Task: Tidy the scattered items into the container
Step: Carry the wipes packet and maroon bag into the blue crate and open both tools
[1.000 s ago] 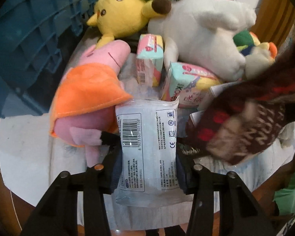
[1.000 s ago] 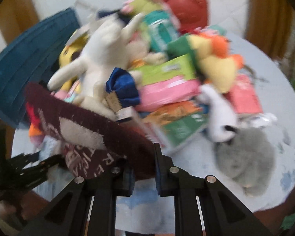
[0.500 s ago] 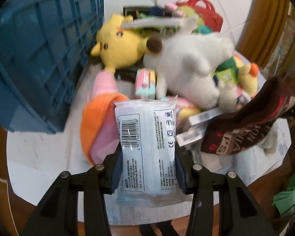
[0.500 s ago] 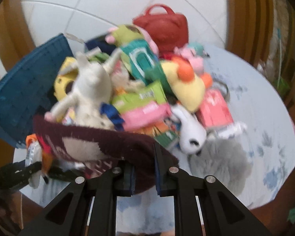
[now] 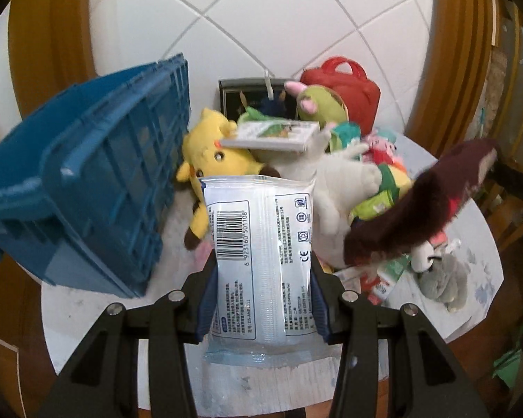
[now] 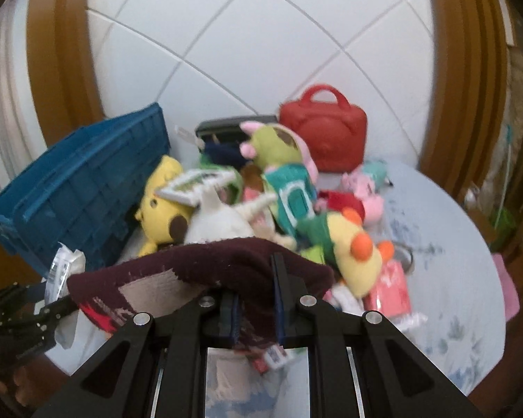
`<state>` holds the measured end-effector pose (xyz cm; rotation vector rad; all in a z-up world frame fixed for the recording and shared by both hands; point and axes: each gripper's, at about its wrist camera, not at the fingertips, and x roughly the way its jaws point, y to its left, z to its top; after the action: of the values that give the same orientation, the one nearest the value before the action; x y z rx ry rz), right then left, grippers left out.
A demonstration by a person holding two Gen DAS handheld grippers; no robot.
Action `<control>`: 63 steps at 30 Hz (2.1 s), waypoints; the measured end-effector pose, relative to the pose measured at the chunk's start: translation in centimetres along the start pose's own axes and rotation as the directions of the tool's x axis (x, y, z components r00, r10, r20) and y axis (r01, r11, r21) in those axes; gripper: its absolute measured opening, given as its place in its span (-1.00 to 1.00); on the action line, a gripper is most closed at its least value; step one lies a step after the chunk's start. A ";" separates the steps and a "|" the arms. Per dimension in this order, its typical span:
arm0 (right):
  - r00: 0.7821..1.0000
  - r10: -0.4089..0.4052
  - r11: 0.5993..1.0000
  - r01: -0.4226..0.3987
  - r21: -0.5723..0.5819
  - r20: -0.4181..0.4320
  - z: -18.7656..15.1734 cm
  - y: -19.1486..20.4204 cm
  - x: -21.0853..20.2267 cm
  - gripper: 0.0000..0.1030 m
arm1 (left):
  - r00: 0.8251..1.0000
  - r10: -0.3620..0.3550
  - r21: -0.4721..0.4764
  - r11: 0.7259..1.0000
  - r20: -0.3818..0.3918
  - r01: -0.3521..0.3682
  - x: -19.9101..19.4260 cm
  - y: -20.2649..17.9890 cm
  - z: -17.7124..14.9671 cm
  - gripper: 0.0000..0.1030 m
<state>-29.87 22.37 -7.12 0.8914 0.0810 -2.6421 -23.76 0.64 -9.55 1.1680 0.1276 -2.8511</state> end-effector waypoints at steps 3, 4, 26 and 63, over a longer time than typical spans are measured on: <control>0.999 0.016 1.000 -0.015 -0.024 0.034 2.2 1.1 -0.4 -0.71 | 0.999 0.022 0.000 1.000 0.031 -0.022 -1.0 0.4 1.4 -0.13; 0.999 0.025 0.999 -0.024 -0.033 0.044 2.9 1.4 -0.5 -0.71 | 0.999 0.027 -0.005 1.000 0.040 -0.027 -1.3 0.6 1.8 -0.13; 0.945 0.296 0.938 -0.259 -0.230 0.142 16.1 16.7 3.5 -0.71 | 0.941 0.314 -0.206 0.936 0.124 -0.286 -6.5 14.5 10.5 -0.13; 0.934 0.356 0.906 -0.340 -0.252 0.020 17.8 41.5 15.7 -0.38 | 0.916 0.400 -0.269 0.881 -0.017 -0.390 0.6 37.4 10.8 0.58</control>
<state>-37.49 -24.23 0.10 0.6651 0.2076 -2.2642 -28.59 -37.61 -4.35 0.9540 0.2341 -2.4061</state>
